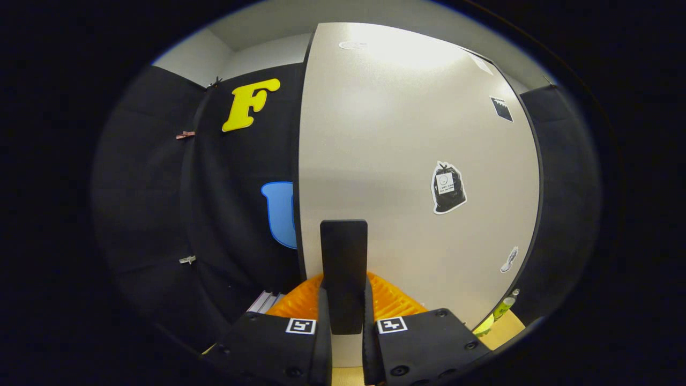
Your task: Open the shoe cabinet door, grab the shoes and put them into the shoe cabinet, then close the shoe cabinet door.
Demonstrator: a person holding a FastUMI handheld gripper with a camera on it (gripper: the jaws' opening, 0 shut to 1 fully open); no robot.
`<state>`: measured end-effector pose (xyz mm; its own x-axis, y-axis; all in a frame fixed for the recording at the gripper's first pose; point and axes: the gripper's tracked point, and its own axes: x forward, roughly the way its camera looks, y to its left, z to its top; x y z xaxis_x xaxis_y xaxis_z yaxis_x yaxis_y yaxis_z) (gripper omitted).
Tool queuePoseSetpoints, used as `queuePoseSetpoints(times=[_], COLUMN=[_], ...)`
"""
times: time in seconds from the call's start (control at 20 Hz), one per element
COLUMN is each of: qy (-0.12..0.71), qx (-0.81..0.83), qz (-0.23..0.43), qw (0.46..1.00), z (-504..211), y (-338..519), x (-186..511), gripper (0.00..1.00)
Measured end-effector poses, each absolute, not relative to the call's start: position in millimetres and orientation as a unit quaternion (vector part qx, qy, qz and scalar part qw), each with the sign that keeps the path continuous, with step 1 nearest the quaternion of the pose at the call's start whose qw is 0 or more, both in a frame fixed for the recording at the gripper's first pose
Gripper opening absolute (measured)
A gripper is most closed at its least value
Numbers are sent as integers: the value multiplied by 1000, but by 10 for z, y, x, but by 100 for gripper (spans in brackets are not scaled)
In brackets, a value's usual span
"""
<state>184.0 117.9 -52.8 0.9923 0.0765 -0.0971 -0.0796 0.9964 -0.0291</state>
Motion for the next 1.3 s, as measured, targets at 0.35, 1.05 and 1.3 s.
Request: queuePoseSetpoints(times=[0.35, 1.05, 1.3], qy=[56, 82, 84], qx=[-13, -18, -17], qz=[86, 169, 163], qw=[995, 982, 983], z=[-425, -213, -149], y=[1105, 431, 74], x=[1419, 522, 296], gripper=[26, 26, 26])
